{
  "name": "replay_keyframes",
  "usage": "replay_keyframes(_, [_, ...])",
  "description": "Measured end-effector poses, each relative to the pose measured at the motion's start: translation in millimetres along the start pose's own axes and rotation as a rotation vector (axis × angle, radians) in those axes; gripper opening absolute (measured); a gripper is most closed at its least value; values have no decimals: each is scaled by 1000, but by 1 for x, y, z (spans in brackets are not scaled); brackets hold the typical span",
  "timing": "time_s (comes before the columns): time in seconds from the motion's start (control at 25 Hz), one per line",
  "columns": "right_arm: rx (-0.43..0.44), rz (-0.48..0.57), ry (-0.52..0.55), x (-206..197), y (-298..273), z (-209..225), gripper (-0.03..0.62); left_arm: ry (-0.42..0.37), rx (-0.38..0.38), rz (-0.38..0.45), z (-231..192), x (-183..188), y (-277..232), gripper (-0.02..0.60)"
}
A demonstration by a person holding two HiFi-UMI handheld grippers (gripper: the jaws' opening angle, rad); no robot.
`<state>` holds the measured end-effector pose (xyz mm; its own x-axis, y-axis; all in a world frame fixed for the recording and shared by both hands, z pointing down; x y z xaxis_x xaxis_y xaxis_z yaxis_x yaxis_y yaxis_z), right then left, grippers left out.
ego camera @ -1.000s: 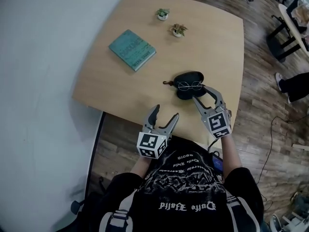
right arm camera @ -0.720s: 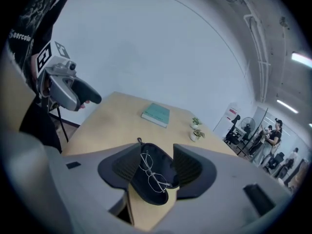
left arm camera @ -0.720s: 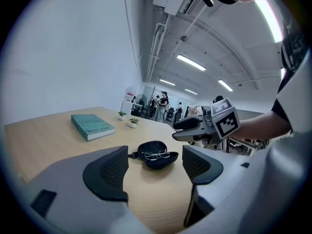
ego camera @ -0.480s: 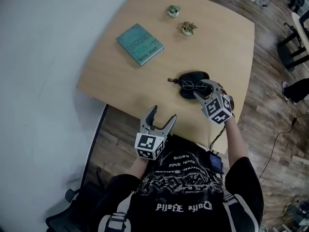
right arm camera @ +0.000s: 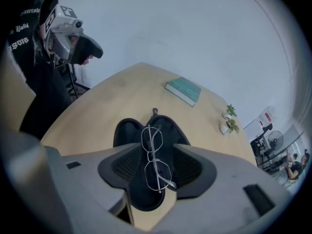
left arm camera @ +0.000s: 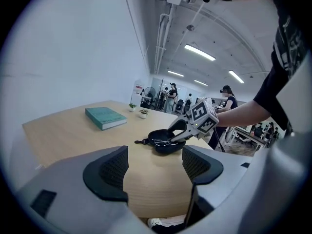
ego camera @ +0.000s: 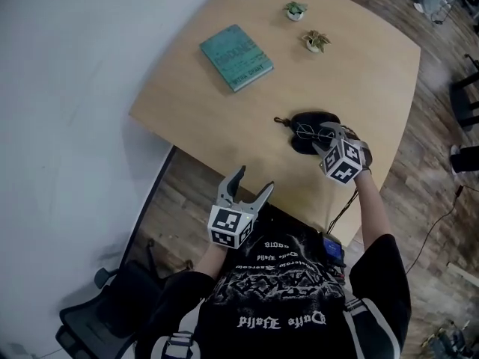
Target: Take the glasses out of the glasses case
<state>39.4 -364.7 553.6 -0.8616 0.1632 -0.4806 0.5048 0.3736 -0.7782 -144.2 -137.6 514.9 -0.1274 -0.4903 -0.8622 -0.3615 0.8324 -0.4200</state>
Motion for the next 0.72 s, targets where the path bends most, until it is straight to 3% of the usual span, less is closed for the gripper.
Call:
replay_keyframes(0.36, [93,-49,90,-6,-28,-2,218,60,56,-38,-7,-12,1,356])
replay_keyframes(0.72, [206,-73,2,-14,-42,1,196,89,57,-58,-8,-16,-4,356])
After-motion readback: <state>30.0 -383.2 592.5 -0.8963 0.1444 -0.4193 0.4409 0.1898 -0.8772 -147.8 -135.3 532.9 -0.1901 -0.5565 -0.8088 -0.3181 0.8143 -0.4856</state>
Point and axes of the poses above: the fingertips, and each gripper's own axes: y backward along the fingers, z to its right, x out of its top, the point moved 10 cm from there along y, backward along the fingers, and after that the axes turned 7 degrees about -x, right-handed, at the moved point
